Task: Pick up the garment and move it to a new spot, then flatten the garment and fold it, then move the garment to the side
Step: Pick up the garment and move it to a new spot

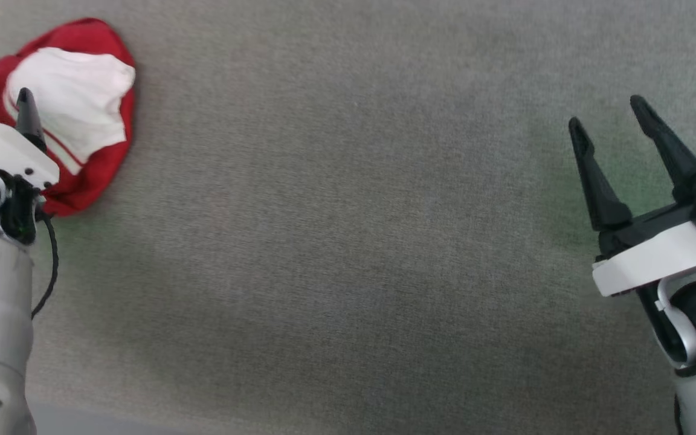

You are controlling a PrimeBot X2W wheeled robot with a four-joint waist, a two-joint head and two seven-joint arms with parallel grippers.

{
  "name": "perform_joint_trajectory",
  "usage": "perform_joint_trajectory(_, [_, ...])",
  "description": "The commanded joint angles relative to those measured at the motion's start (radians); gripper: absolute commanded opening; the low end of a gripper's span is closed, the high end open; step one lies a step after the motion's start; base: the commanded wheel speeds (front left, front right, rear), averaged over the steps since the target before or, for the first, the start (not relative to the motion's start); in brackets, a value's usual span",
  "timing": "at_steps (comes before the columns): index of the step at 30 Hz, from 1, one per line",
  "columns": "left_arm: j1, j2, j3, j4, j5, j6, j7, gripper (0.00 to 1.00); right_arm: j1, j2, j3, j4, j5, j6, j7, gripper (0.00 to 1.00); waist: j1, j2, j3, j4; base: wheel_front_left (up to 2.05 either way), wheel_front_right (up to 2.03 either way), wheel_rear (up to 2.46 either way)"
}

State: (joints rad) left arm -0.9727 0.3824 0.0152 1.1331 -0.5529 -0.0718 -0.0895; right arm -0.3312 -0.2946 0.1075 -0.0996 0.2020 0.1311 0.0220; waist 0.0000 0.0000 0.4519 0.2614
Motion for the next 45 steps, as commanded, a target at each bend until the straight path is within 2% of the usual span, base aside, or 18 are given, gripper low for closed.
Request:
perform_joint_trajectory(1, [-0.028,-0.002,0.001,0.029,-0.001,0.017,0.021,1.0,-0.014,-0.004,-0.002,-0.016,-0.004,-0.001,0.007,1.0,0.0,0.0,0.041,-0.026,0.0,0.0,0.0])
perform_joint_trajectory(6, [-0.099,0.004,-0.011,0.111,-0.003,0.041,0.122,1.0,-0.017,-0.014,-0.018,-0.057,-0.008,-0.001,0.029,1.0,0.0,0.0,0.095,-0.043,0.0,0.0,0.0])
perform_joint_trajectory(12, [-0.108,-0.015,-0.033,0.158,-0.007,0.065,0.33,1.0,-0.013,-0.025,-0.028,-0.103,-0.012,-0.001,0.053,1.0,0.0,0.0,0.139,-0.052,0.0,0.0,0.0])
perform_joint_trajectory(16, [-0.08,-0.047,-0.039,0.178,-0.031,0.051,0.503,1.0,-0.013,-0.027,-0.031,-0.123,-0.014,-0.001,0.065,1.0,0.0,0.0,0.154,-0.055,0.0,0.0,0.0])
perform_joint_trajectory(22, [-0.063,-0.078,-0.045,0.19,-0.045,0.047,0.603,1.0,-0.023,-0.026,-0.031,-0.139,-0.019,-0.001,0.078,1.0,0.0,0.0,0.167,-0.058,0.0,0.0,0.0])
perform_joint_trajectory(23, [-0.062,-0.079,-0.042,0.191,-0.05,0.05,0.605,0.34,-0.023,-0.026,-0.032,-0.139,-0.019,-0.001,0.079,1.0,0.0,0.0,0.167,-0.059,0.0,0.0,0.0])
perform_joint_trajectory(24, [-0.062,-0.079,-0.042,0.191,-0.049,0.05,0.596,0.0,-0.023,-0.025,-0.033,-0.139,-0.019,-0.001,0.078,1.0,0.0,0.0,0.166,-0.059,0.0,0.0,0.0])
perform_joint_trajectory(31, [-0.1,0.0,-0.052,0.164,-0.028,0.015,0.475,0.0,-0.007,-0.009,-0.053,-0.107,-0.016,-0.001,0.05,1.0,0.0,0.0,0.112,-0.05,0.0,0.0,0.0])
perform_joint_trajectory(36, [-0.159,0.081,-0.073,0.124,-0.006,-0.013,0.389,0.0,0.019,0.02,-0.067,-0.068,-0.014,-0.001,0.015,1.0,0.0,0.0,0.028,-0.037,0.0,0.0,0.0])
perform_joint_trajectory(45, [-0.222,0.127,-0.145,0.048,0.051,-0.044,0.327,0.0,0.066,0.067,-0.097,-0.007,-0.006,-0.001,-0.039,1.0,0.0,0.0,-0.117,-0.01,0.0,0.0,0.0])
